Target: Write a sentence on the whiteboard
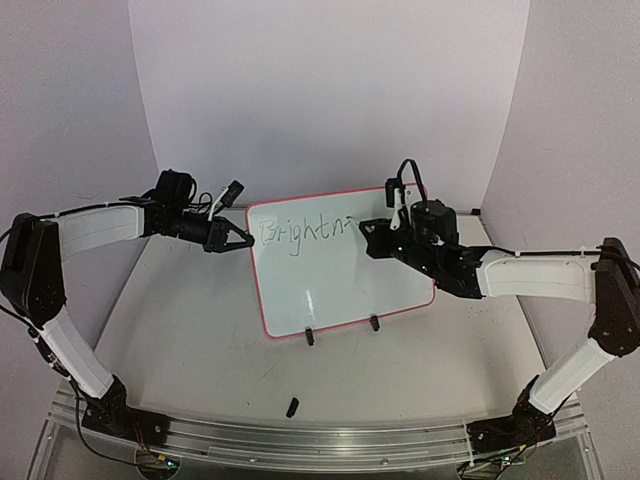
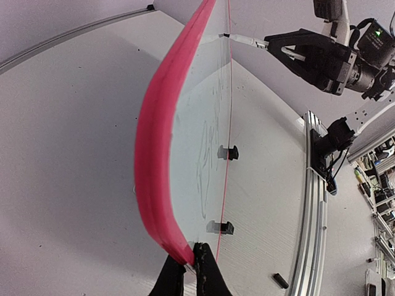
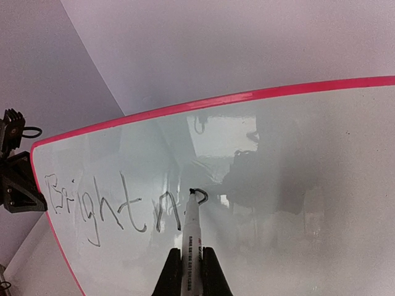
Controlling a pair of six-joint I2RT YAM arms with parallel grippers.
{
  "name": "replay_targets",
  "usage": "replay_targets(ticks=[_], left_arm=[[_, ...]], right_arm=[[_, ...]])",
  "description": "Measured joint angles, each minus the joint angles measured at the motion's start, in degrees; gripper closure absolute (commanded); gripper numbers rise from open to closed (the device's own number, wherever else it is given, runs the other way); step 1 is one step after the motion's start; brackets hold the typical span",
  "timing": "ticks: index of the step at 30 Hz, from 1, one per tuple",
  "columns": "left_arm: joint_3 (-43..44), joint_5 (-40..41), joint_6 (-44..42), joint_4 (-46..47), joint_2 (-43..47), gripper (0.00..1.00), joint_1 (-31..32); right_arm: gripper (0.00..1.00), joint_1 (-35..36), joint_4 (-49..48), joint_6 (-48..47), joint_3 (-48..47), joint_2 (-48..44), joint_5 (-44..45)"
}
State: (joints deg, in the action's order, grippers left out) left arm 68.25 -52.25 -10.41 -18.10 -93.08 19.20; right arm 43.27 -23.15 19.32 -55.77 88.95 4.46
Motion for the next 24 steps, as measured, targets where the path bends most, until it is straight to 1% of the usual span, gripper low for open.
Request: replay_targets(ticks=[7, 14, 24], left_arm=[[0.0, 0.0, 0.0, 0.0, 0.0, 1.00, 0.0], [0.0, 0.1, 0.0, 0.0, 0.0, 1.00, 0.0], [0.0, -0.1, 0.0, 0.0, 0.0, 1.00, 0.1]], right_arm=[[1.00, 0.0, 0.0, 0.7, 0.3, 0.0, -1.8], [1.00, 0.0, -0.1, 2.0, 2.8, -0.4, -3.0], [1.00, 0.0, 0.6, 2.4, 4.4, -2.6, -0.1]])
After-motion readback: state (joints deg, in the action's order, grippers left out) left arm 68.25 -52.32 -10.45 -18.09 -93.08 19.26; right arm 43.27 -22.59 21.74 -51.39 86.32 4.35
